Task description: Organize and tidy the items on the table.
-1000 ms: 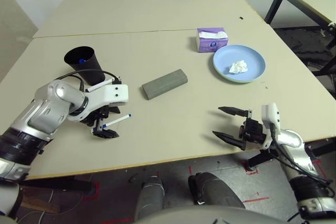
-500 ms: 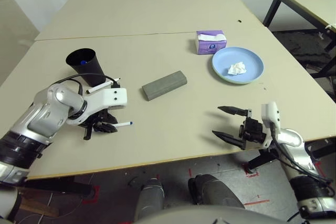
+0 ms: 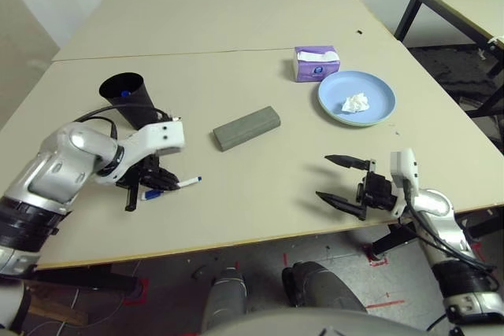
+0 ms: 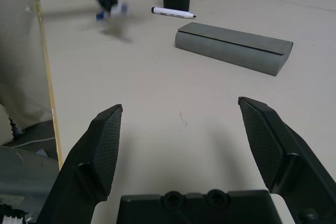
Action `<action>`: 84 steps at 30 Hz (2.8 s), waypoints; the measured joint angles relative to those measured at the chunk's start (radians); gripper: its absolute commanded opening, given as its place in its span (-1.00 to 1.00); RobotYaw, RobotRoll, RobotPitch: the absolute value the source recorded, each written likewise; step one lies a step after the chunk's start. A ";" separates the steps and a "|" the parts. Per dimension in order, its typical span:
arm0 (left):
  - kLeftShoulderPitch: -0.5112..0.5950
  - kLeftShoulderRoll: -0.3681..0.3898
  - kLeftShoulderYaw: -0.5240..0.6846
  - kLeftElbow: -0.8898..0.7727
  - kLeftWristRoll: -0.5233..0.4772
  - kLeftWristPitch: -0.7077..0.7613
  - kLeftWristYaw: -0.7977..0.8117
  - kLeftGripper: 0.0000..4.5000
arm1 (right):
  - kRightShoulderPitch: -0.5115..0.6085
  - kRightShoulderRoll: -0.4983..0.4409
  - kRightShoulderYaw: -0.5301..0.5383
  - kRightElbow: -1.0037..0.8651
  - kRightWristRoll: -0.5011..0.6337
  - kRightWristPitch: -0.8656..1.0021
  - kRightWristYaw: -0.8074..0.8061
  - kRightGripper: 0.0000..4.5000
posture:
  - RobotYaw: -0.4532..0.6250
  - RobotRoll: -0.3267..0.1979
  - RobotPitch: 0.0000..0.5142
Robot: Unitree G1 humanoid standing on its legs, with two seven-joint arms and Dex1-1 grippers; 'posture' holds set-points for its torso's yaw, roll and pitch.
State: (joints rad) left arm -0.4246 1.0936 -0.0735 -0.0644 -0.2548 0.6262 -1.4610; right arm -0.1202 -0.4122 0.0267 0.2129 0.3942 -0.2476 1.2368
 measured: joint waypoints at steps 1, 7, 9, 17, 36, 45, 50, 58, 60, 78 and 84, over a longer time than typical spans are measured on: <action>-0.019 -0.016 0.042 -0.005 -0.052 0.030 0.001 -1.00 | 0.000 0.000 0.001 0.001 0.000 0.000 0.001 1.00 | -0.28 0.25 -0.67; -0.148 -0.152 0.305 0.034 -0.306 0.199 0.140 -1.00 | -0.013 0.004 0.001 0.011 0.002 0.002 0.002 1.00 | -0.26 0.25 -0.65; -0.184 -0.198 0.400 0.077 -0.338 0.218 0.257 -1.00 | -0.022 0.009 -0.004 0.012 0.008 0.010 -0.009 1.00 | -0.24 0.25 -0.64; -0.204 -0.273 0.694 0.205 -0.363 0.144 0.646 -1.00 | -0.051 0.022 -0.042 0.005 0.072 0.083 -0.052 1.00 | -0.18 0.25 -0.64; -0.380 -0.303 0.548 0.630 -0.131 -0.425 0.856 -1.00 | -0.064 0.019 -0.041 0.007 0.059 0.096 -0.031 1.00 | -0.24 0.25 -0.60; -0.429 -0.366 0.450 0.802 -0.058 -0.577 0.863 -1.00 | -0.023 0.013 -0.041 -0.039 0.057 0.099 -0.041 1.00 | -0.30 0.25 -0.59; -0.410 -0.367 0.443 0.830 -0.048 -0.610 0.866 -1.00 | -0.012 0.004 -0.041 -0.055 0.058 0.102 -0.045 1.00 | -0.31 0.25 -0.60; -0.282 -0.363 0.443 0.785 -0.045 -0.604 0.867 -1.00 | -0.008 -0.008 -0.042 -0.088 0.059 0.121 -0.049 1.00 | -0.28 0.25 -0.60; -0.272 -0.363 0.443 0.767 -0.045 -0.598 0.870 -1.00 | -0.010 -0.009 -0.041 -0.088 0.059 0.128 -0.048 1.00 | -0.28 0.25 -0.61; -0.292 -0.395 0.415 0.753 -0.030 -0.608 0.891 -0.70 | 0.028 -0.009 -0.038 -0.145 0.059 0.152 -0.054 1.00 | -0.31 0.25 -0.61; -0.297 -0.402 0.412 0.762 -0.021 -0.621 0.908 0.14 | 0.031 -0.009 -0.038 -0.171 0.060 0.158 -0.074 1.00 | -0.31 0.25 -0.61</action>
State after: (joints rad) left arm -0.7219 0.6918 0.3385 0.6972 -0.2759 0.0054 -0.5530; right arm -0.0895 -0.4210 -0.0118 0.0419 0.4539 -0.0899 1.1633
